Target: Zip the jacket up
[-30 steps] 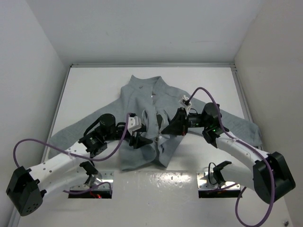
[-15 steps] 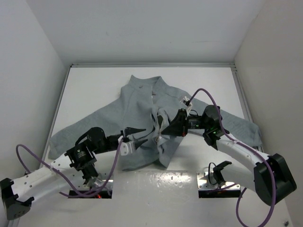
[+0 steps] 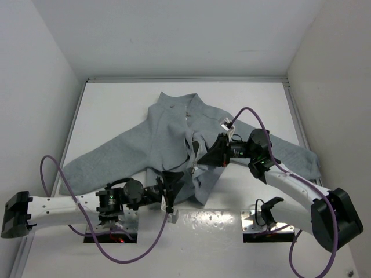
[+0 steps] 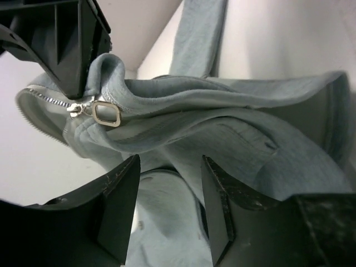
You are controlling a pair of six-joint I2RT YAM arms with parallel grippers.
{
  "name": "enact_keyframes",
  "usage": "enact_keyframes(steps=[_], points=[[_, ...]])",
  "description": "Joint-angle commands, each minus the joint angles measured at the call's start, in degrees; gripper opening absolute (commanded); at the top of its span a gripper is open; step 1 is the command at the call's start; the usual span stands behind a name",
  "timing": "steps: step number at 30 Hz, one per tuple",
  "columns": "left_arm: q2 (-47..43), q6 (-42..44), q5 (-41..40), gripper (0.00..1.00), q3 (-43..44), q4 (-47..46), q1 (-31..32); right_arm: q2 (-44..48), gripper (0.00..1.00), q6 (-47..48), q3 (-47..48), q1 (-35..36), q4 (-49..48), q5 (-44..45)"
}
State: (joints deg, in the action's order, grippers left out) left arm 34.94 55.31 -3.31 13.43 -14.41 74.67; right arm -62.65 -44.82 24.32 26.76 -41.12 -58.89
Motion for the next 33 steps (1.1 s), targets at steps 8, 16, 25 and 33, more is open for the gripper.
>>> enact_keyframes(steps=[8, 16, 25, 33], points=[[1.6, 9.8, -8.7, 0.43, -2.1, -17.0, 3.5, -0.1, 0.0, -1.3, 0.4, 0.7, -5.1, 0.0], [4.3, 12.2, -8.2, 0.39, -2.1, -19.8, 5.2, -0.3, 0.0, -1.2, 0.7, 1.2, -5.5, 0.3], [7.2, 9.5, -8.7, 0.4, -1.6, -22.2, 5.7, -0.5, 0.0, -1.1, 1.1, 2.5, -6.1, -0.1], [9.0, 10.0, -8.7, 0.45, -1.0, -24.8, 5.7, -0.9, 0.0, -1.1, 0.8, 3.3, -6.3, 0.2]])
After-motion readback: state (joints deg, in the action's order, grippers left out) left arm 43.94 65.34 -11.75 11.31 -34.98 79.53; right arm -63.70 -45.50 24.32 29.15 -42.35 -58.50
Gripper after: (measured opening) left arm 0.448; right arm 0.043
